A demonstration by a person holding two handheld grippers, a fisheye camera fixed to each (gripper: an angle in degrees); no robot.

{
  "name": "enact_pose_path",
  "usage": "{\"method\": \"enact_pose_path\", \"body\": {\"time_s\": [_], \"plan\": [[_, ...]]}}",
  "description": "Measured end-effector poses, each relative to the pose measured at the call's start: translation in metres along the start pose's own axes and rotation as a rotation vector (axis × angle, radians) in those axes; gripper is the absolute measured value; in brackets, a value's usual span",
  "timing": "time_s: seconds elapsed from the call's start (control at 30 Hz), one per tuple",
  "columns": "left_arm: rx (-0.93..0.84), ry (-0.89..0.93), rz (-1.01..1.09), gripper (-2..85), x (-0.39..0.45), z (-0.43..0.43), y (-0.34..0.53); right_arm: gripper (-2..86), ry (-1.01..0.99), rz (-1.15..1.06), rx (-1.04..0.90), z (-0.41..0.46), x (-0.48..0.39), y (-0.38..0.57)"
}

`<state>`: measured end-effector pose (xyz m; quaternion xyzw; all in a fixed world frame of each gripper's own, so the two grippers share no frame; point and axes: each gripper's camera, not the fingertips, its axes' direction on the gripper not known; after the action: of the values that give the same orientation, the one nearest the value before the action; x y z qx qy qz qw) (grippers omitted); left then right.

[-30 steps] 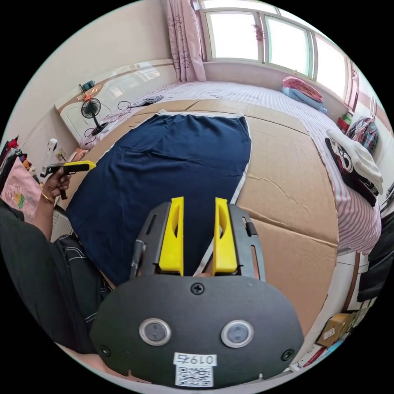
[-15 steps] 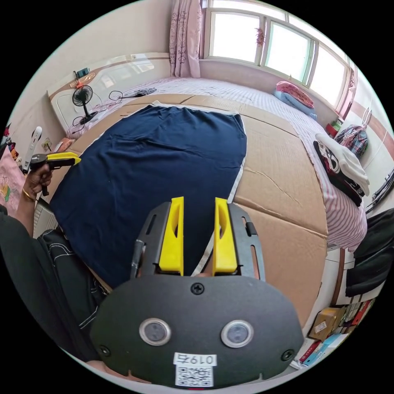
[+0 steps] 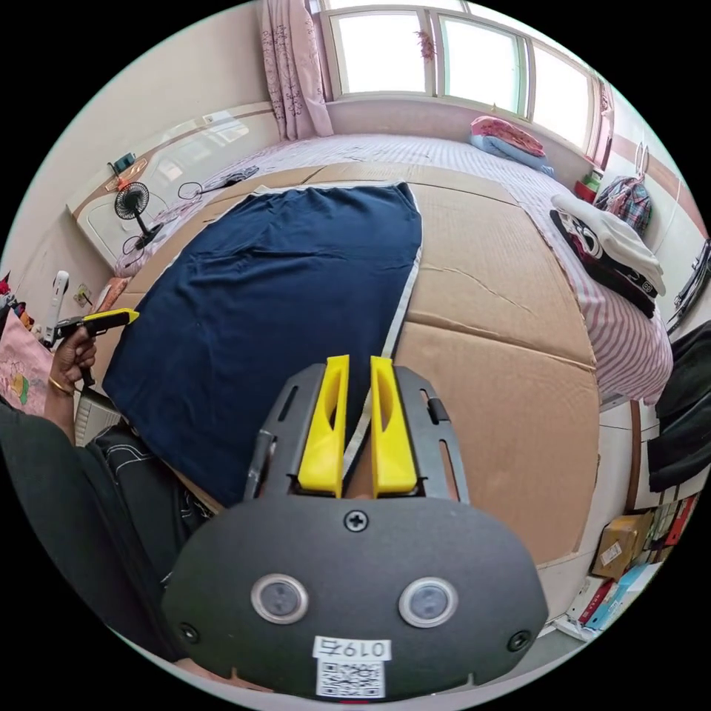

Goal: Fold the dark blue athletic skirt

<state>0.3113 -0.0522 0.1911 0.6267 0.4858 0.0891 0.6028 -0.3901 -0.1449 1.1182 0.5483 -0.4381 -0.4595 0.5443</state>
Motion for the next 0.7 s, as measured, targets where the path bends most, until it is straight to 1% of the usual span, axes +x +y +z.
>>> {"method": "enact_pose_path", "body": {"time_s": [0.07, 0.13, 0.33, 0.43, 0.57, 0.7], "plan": [[-0.007, 0.001, 0.006, 2.1, -0.002, -0.003, 0.001, 0.8, 0.023, -0.015, -0.002, -0.005, 0.0, 0.003], [-0.013, 0.0, 0.006, 1.7, -0.004, -0.005, 0.003, 0.1, 0.028, -0.015, 0.001, -0.009, 0.001, 0.006], [-0.02, -0.041, 0.036, 1.2, 0.003, -0.011, 0.009, -0.4, 0.015, -0.015, 0.012, -0.022, 0.005, 0.012], [-0.026, -0.052, 0.052, 1.2, 0.006, -0.014, 0.011, 0.3, 0.003, -0.016, 0.017, -0.029, 0.006, 0.014], [-0.023, -0.002, 0.024, 1.3, 0.001, -0.016, 0.012, 3.1, 0.02, 0.025, 0.059, -0.049, 0.007, 0.021], [-0.016, -0.03, 0.056, 1.3, 0.008, -0.018, 0.016, 5.1, -0.022, 0.075, 0.036, -0.061, 0.014, 0.028]]}}
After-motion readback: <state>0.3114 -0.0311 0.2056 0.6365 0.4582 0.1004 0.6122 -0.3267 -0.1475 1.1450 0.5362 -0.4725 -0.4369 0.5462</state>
